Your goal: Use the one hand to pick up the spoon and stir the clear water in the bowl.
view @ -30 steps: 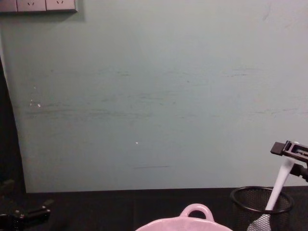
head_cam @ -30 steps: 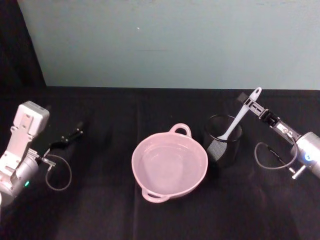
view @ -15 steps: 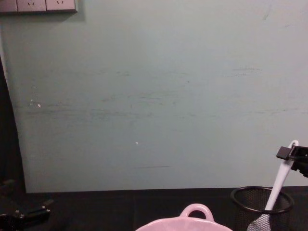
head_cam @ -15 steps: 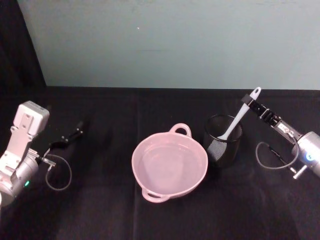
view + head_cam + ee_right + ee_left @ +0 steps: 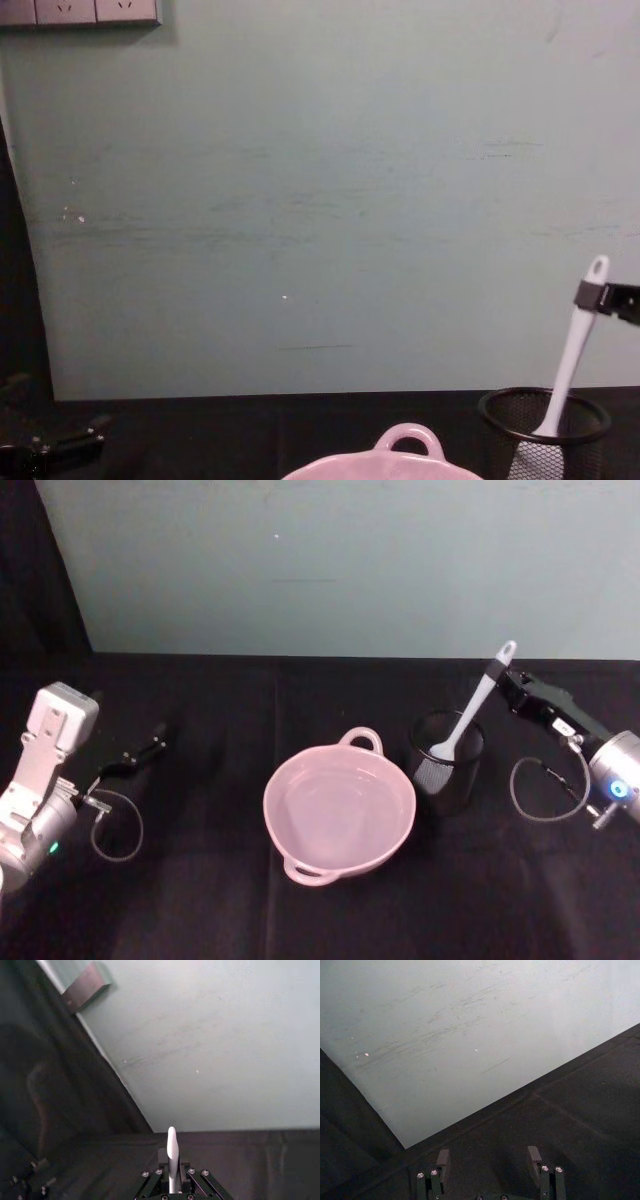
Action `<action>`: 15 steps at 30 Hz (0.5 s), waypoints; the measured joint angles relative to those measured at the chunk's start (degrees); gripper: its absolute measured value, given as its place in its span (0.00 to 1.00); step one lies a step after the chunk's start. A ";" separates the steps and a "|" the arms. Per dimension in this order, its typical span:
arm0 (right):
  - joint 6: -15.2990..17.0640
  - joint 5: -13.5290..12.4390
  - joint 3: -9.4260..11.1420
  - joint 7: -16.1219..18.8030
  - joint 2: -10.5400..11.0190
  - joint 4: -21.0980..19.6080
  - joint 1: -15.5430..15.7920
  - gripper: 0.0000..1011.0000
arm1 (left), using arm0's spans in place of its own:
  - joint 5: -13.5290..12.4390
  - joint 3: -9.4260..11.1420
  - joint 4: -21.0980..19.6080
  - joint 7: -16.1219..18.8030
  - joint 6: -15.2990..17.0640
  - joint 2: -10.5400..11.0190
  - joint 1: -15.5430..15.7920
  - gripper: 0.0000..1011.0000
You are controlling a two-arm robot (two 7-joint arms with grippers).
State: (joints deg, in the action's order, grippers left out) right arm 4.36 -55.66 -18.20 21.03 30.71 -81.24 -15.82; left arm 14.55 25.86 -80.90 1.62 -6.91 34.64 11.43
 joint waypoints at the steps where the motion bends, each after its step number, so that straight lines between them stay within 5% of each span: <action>1: -0.44 1.17 -0.23 -0.27 0.34 -0.72 0.05 0.12 | 0.00 0.00 0.00 0.00 0.00 0.00 0.00 0.99; 8: -2.09 10.79 -1.66 -1.91 4.02 -8.44 -0.56 0.12 | 0.00 0.00 0.00 0.00 0.00 0.00 0.00 0.99; 15: -0.48 14.05 -1.35 -1.99 6.00 -13.66 -1.62 0.12 | 0.00 0.00 0.00 0.00 0.00 0.00 0.00 0.99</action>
State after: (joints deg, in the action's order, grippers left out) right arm 3.87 -41.61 -19.55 19.04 36.71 -94.90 -17.44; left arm 14.55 25.86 -80.90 1.62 -6.91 34.65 11.43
